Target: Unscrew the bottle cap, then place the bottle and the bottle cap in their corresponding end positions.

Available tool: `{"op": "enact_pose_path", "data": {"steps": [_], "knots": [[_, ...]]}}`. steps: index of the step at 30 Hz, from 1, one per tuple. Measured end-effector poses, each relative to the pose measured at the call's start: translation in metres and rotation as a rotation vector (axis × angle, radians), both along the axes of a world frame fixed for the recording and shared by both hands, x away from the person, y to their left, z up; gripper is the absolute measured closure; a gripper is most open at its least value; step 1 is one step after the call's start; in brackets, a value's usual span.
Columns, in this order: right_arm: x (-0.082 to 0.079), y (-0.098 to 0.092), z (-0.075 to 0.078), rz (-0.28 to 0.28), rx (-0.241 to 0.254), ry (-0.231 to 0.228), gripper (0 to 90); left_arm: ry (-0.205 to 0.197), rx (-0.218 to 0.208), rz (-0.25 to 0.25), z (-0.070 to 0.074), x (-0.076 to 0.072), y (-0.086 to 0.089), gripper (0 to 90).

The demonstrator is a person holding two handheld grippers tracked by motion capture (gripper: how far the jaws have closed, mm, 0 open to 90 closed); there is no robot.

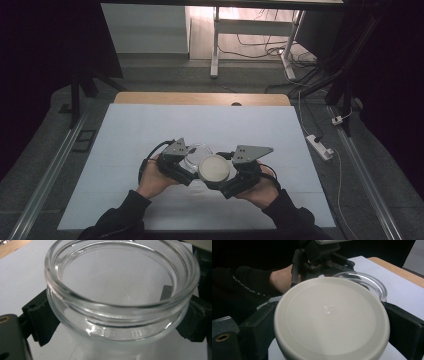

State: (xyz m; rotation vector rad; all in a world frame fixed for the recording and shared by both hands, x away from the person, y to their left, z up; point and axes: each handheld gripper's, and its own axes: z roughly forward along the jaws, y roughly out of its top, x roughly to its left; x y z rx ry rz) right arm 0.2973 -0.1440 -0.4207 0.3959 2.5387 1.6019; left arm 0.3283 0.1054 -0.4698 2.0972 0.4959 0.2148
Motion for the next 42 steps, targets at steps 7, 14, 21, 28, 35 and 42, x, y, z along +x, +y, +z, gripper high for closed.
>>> {"op": "enact_pose_path", "data": {"steps": [7,14,21,28,35,42], "knots": [[-0.002,-0.004,-0.004,-0.019,-0.001,-0.001,7.1,-0.006,-0.002,0.017,0.0,0.005,0.001,7.5],[-0.007,-0.005,-0.008,-0.022,-0.01,-0.005,7.1,-0.014,-0.002,0.031,0.001,0.011,0.001,7.4],[-0.009,-0.006,-0.013,-0.025,-0.013,0.003,7.1,-0.021,-0.008,0.051,0.002,0.02,0.002,7.5],[-0.01,-0.004,-0.021,-0.026,-0.028,0.01,7.1,-0.026,-0.01,0.071,0.003,0.03,0.004,7.5],[-0.012,-0.003,-0.029,-0.028,-0.032,0.008,7.1,-0.029,-0.01,0.086,0.003,0.036,0.005,7.4],[-0.012,-0.001,-0.037,-0.033,-0.047,0.0,7.1,-0.035,-0.01,0.093,0.003,0.041,0.004,7.5]]}}
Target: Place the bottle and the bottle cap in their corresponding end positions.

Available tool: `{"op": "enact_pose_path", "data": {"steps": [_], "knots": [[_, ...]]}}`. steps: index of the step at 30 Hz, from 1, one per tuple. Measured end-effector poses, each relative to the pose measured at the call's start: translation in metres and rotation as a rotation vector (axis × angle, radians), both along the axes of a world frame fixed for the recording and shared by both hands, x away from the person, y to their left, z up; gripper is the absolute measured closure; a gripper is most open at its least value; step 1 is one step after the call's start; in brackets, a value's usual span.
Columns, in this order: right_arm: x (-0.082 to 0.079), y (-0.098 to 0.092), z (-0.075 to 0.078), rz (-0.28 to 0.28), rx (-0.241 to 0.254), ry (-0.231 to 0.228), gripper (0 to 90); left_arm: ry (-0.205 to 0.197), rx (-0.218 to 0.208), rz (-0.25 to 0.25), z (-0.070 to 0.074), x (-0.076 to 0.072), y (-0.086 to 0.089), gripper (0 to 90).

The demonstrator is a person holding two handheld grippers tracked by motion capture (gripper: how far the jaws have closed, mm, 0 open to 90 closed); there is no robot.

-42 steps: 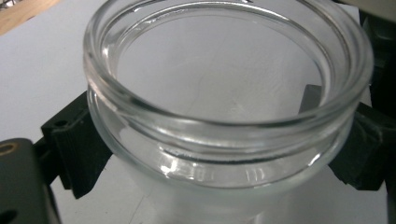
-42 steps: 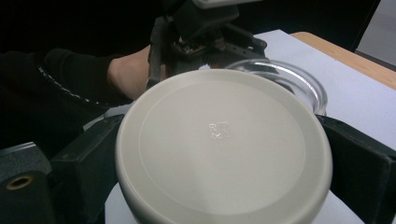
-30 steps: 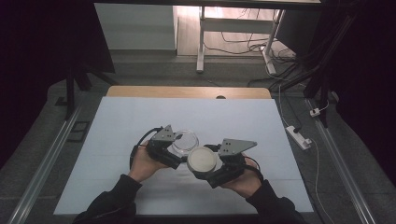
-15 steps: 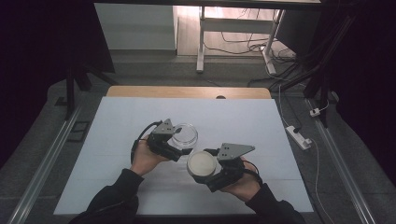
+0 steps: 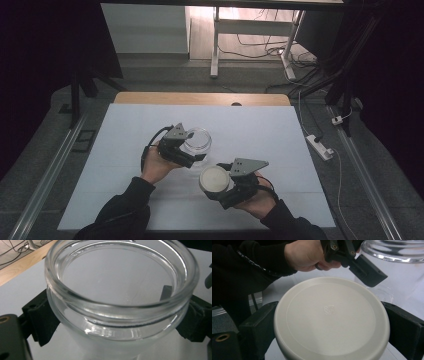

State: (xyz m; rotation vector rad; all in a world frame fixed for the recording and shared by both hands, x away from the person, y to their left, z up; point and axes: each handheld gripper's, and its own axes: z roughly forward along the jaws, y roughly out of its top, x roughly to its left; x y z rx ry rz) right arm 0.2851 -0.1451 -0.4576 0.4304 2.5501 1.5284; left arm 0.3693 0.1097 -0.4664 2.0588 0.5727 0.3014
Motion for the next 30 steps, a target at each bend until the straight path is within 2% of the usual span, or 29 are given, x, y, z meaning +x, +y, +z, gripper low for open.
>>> {"op": "enact_pose_path", "data": {"steps": [19,30], "knots": [[0.0,0.009,-0.017,0.002,-0.025,-0.004,7.1,-0.008,0.005,0.008,0.0,0.015,-0.007,7.4],[0.002,0.017,-0.029,0.01,-0.036,0.005,7.1,-0.007,0.003,0.018,-0.005,0.027,-0.012,7.5]]}}
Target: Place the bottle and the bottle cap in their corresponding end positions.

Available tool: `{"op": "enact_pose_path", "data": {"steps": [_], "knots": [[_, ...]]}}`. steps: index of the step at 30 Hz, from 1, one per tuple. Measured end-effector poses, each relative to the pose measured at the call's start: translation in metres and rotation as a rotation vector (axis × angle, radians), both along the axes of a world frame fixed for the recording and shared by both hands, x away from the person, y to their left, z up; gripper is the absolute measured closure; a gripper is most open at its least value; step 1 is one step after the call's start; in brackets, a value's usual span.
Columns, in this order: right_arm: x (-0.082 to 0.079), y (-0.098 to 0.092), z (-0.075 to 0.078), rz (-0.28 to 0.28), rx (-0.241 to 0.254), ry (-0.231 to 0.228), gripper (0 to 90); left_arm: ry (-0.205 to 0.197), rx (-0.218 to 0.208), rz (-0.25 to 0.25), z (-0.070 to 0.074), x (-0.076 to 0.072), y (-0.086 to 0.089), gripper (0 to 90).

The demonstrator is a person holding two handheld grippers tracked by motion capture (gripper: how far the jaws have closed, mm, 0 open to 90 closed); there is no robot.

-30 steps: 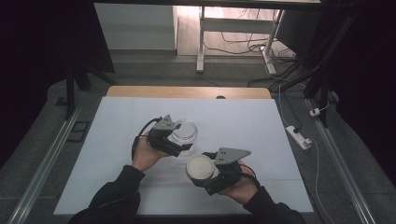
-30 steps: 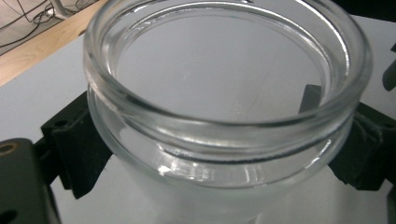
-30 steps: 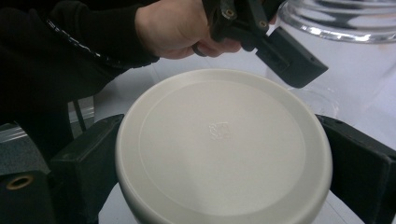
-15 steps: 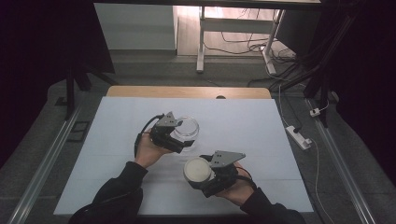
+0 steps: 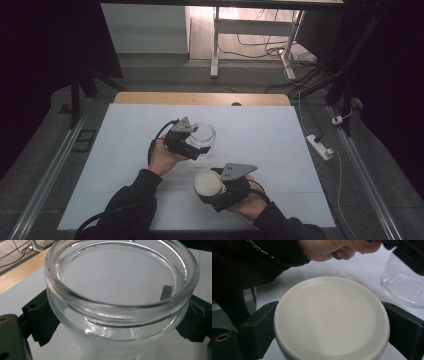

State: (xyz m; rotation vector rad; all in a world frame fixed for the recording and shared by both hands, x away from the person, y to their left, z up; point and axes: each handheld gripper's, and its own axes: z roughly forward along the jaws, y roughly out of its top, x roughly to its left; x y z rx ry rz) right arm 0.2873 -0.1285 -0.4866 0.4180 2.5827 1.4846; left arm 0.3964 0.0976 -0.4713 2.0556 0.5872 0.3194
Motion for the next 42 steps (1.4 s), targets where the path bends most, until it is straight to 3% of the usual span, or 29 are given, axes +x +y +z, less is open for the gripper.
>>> {"op": "enact_pose_path", "data": {"steps": [23,42], "knots": [[0.013,0.01,-0.029,0.0,-0.045,0.011,7.1,0.007,0.016,0.039,-0.02,0.022,-0.007,7.4],[0.019,0.019,-0.049,0.005,-0.132,0.019,7.0,0.009,0.032,0.06,-0.037,0.033,-0.009,7.4]]}}
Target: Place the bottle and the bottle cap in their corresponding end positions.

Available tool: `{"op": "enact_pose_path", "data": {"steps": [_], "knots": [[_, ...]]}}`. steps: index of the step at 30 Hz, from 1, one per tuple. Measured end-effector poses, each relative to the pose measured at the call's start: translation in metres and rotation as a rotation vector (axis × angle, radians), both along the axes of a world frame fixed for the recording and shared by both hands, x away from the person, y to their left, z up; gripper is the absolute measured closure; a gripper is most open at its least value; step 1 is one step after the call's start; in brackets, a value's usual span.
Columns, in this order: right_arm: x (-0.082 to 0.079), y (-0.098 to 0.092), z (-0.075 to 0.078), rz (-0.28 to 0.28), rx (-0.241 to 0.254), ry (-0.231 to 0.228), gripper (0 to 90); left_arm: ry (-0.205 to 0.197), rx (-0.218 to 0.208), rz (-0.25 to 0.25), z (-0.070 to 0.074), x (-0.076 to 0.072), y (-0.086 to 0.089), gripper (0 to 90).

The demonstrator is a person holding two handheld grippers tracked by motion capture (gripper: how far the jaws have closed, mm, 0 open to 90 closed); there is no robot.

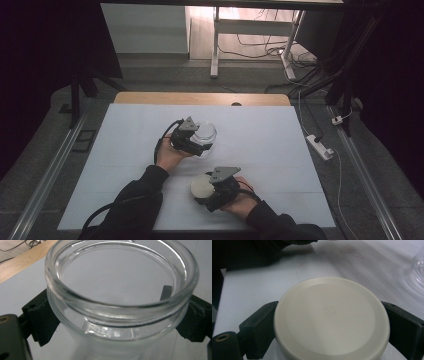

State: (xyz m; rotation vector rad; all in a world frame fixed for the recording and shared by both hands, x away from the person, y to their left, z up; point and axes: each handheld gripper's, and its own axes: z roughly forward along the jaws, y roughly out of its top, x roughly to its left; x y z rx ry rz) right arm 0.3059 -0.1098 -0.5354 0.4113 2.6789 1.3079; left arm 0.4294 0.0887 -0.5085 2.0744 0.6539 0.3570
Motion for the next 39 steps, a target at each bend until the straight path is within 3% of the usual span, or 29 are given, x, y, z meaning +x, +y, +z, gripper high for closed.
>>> {"op": "enact_pose_path", "data": {"steps": [14,18,28,34,39], "knots": [[0.006,0.007,-0.004,-0.03,-0.089,0.024,6.7,0.0,-0.009,0.001,-0.007,0.002,-0.001,7.2],[0.006,0.007,-0.004,-0.038,-0.091,0.028,6.3,0.02,-0.018,0.005,-0.007,0.003,0.001,7.1],[0.008,0.006,-0.004,-0.048,-0.082,0.039,1.2,0.017,0.005,0.029,-0.003,0.002,-0.001,4.2],[0.007,0.005,-0.003,-0.04,-0.068,0.041,0.2,0.038,-0.033,0.031,-0.002,0.002,0.005,0.1],[0.007,0.004,-0.001,-0.036,-0.058,0.036,0.2,0.045,-0.035,0.019,0.0,0.0,0.008,0.0]]}}
